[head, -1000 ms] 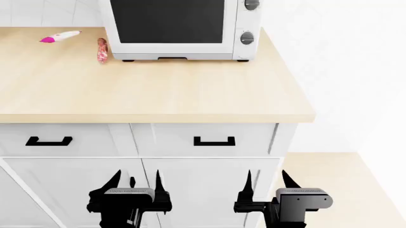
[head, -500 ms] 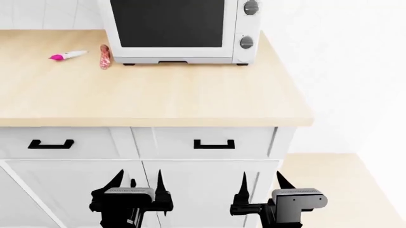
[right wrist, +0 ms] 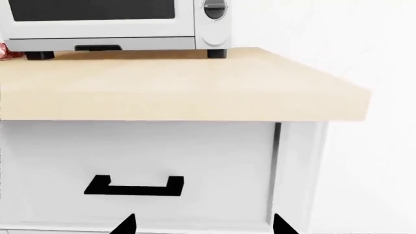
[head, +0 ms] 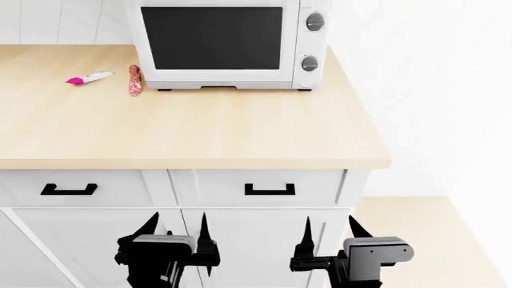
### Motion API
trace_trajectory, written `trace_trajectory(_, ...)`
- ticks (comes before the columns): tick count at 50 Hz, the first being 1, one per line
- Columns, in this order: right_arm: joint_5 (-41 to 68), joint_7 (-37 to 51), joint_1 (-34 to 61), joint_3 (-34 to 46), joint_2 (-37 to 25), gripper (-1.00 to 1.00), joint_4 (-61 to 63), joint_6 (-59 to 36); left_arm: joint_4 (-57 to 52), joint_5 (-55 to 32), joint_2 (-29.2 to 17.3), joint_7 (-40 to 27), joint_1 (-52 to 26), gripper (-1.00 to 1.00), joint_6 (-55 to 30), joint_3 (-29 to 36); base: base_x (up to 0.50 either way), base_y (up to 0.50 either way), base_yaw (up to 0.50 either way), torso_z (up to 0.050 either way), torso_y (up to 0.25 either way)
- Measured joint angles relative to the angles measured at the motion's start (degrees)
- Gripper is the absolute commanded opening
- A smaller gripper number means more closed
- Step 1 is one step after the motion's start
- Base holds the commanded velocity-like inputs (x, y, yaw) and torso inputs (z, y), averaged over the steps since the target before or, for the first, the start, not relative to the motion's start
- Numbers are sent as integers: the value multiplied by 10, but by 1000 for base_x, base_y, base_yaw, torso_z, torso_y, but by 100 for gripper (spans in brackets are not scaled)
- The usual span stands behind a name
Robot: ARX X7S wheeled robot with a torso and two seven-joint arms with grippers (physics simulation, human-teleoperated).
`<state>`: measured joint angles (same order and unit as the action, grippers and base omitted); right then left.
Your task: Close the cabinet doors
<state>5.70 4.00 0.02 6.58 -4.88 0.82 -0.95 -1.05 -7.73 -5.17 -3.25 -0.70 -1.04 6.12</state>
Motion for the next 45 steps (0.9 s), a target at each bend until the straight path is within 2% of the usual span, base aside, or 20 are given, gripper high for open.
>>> trace_trajectory(12, 5, 20, -8, 6, -26, 100, 117, -103, -112, -16, -27, -7, 1, 100, -59, 6, 0, 0, 0, 50, 0)
trace_trajectory(22, -2, 57, 31, -12, -55, 100, 318, -324, -266, -42, -64, -29, -37, 100, -182, -16, 0, 0, 0, 50, 0)
trace_trajectory(31, 20, 62, 132, -45, -83, 100, 468, -504, -392, -74, -101, -51, -126, 100, -327, -41, 0, 0, 0, 50, 0)
trace_trajectory(45, 416, 322, 390, -118, -217, 100, 555, -694, -528, -167, -133, -82, -350, 100, -575, -117, 0, 0, 0, 50, 0)
